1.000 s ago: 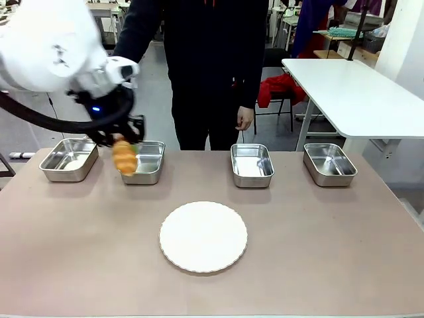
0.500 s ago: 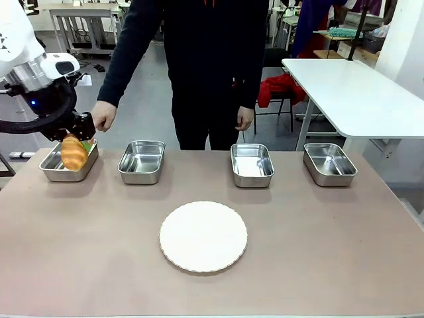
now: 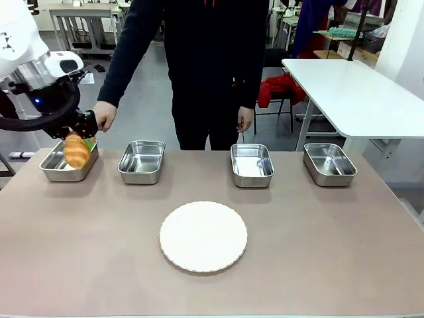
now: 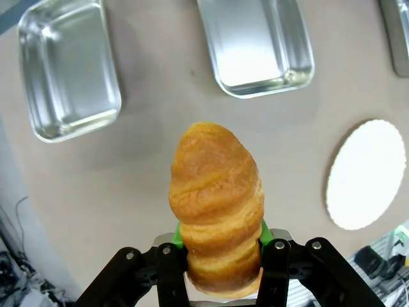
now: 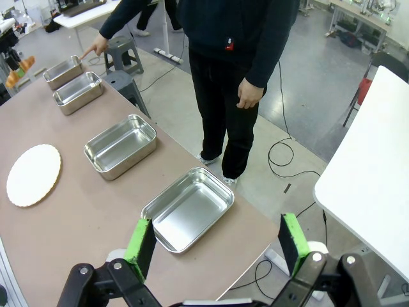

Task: Place the bread in the container.
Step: Place the Butter Roll into the Airtight Container indicated by the human.

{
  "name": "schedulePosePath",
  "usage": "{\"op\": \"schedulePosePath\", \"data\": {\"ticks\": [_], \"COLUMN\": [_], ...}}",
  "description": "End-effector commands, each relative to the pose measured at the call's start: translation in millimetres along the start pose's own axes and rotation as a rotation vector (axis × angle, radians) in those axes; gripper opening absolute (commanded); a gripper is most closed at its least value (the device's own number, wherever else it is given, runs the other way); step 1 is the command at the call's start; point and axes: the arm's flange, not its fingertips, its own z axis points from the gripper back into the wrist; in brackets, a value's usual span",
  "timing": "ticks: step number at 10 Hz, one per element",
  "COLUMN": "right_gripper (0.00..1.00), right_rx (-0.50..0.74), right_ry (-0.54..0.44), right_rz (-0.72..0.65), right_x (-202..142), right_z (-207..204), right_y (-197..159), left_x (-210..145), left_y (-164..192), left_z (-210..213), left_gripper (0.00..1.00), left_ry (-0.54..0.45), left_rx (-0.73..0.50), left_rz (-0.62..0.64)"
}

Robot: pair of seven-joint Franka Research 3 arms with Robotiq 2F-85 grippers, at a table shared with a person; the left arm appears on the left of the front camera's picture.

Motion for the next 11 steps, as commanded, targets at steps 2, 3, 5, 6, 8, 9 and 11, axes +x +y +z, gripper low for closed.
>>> {"op": "schedulePosePath", "data": {"ticks": [2, 3, 5, 6, 8, 9, 11], "right_gripper": [1.00, 1.00, 1.00, 1.00, 1.00, 1.00, 1.00], "right_rx": [0.000, 0.000, 0.000, 0.000, 0.000, 0.000, 0.000], "right_ry": [-0.006, -0.006, -0.006, -0.006, -0.006, -0.006, -0.006], "right_rz": [0.004, 0.004, 0.004, 0.004, 0.004, 0.004, 0.004], "right_x": [2, 2, 2, 2, 2, 2, 2], "right_z": [0, 0, 0, 0, 0, 0, 0], "right_y": [1, 1, 1, 1, 1, 1, 1], "left_x": [42, 50, 80, 92, 106, 113, 124], "left_y": [58, 70, 105, 122, 140, 144, 147], "left_z": [-24, -31, -56, -61, -68, -72, -76], "left_gripper": [0.38, 0.38, 0.38, 0.38, 0.38, 0.38, 0.38], "left_ry": [0.054, 0.078, 0.137, 0.141, 0.152, 0.148, 0.150], "left_rx": [0.083, 0.063, 0.015, -0.010, -0.033, -0.045, -0.059], "left_rz": [-0.206, -0.267, -0.219, -0.209, -0.222, -0.234, -0.255]}}
